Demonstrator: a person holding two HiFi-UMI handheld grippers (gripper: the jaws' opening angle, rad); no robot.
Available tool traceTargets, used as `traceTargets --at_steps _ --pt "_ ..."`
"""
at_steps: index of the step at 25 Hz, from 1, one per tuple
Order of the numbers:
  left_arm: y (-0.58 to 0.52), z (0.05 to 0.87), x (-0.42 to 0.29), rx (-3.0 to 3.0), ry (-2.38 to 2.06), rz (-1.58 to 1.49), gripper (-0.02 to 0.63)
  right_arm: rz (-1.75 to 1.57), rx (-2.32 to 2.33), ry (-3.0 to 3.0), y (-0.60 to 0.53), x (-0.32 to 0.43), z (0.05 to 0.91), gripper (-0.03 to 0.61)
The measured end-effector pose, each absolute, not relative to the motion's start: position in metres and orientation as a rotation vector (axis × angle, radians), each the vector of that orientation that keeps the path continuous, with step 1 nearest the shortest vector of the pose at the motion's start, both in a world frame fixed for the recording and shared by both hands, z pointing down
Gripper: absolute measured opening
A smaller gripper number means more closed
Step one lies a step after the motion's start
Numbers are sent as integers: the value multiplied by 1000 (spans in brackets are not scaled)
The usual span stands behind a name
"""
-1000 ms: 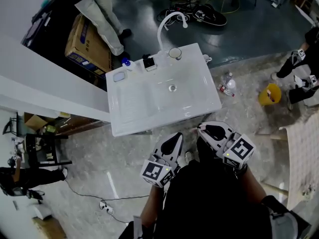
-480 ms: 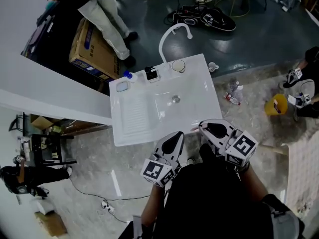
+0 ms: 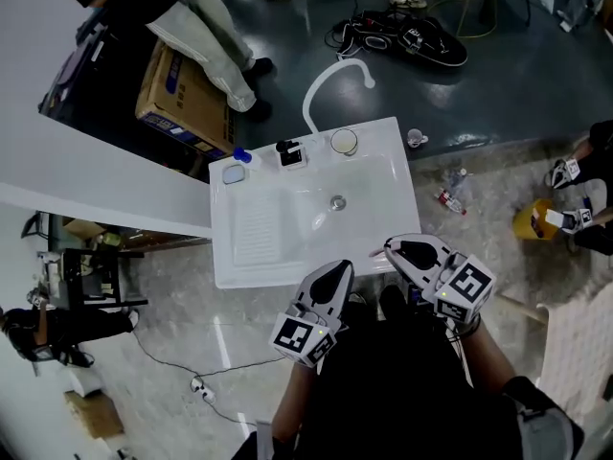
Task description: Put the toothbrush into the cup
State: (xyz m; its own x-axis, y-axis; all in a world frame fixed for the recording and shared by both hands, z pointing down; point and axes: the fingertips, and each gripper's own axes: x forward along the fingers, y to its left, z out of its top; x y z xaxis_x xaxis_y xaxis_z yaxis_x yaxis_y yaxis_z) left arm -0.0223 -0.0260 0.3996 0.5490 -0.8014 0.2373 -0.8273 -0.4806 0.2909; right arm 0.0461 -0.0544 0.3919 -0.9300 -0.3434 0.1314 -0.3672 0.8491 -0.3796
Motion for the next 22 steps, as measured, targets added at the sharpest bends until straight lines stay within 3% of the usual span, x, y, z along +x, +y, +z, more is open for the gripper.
traceTargets --at_steps 22 --pt "-99 395 -98 2483 -1253 36 11 630 729 -2972 -119 -22 376 34"
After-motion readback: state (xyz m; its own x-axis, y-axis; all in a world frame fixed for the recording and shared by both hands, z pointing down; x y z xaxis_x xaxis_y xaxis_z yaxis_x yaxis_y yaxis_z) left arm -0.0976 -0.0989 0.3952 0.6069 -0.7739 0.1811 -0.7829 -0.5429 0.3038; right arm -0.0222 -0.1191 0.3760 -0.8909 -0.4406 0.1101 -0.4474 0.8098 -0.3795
